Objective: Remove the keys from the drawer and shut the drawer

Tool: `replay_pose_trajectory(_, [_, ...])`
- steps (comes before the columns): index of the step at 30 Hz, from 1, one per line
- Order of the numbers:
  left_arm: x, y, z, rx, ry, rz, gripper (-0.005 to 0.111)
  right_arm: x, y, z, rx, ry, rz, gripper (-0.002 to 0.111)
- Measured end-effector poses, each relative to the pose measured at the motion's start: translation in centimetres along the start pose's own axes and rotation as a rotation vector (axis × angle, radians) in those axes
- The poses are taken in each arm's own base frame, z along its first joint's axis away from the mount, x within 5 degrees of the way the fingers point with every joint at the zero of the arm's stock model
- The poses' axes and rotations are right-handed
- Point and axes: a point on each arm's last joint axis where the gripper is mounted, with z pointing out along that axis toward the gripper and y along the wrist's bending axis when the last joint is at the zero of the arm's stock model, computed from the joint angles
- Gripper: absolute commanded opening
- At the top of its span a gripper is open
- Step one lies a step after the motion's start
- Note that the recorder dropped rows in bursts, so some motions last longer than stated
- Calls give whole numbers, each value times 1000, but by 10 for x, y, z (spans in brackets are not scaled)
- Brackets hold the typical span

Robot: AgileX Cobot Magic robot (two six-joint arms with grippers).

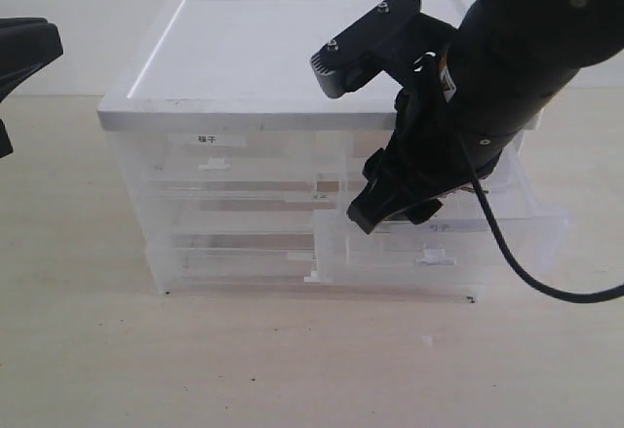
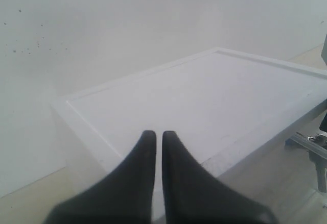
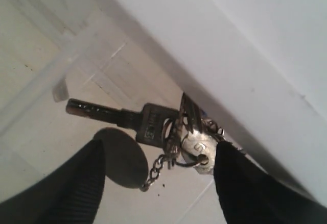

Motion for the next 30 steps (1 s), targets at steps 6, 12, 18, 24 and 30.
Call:
replay_pose_trajectory(6, [0, 0, 0, 0, 0, 0, 5, 0, 2, 0, -23, 3, 22, 58])
replay_pose_trajectory(12, [0, 0, 0, 0, 0, 0, 5, 0, 4, 0, -48, -1, 20, 58])
replay_pose_trajectory(18, [0, 0, 0, 0, 0, 0, 5, -6, 5, -5, -69, -75, 60, 58])
replay_pose_trajectory(24, [0, 0, 0, 0, 0, 0, 5, -7, 5, -7, -72, -94, 76, 58])
replay_pose_trajectory(30, [0, 0, 0, 0, 0, 0, 5, 3, 0, -11, -21, -18, 50, 58])
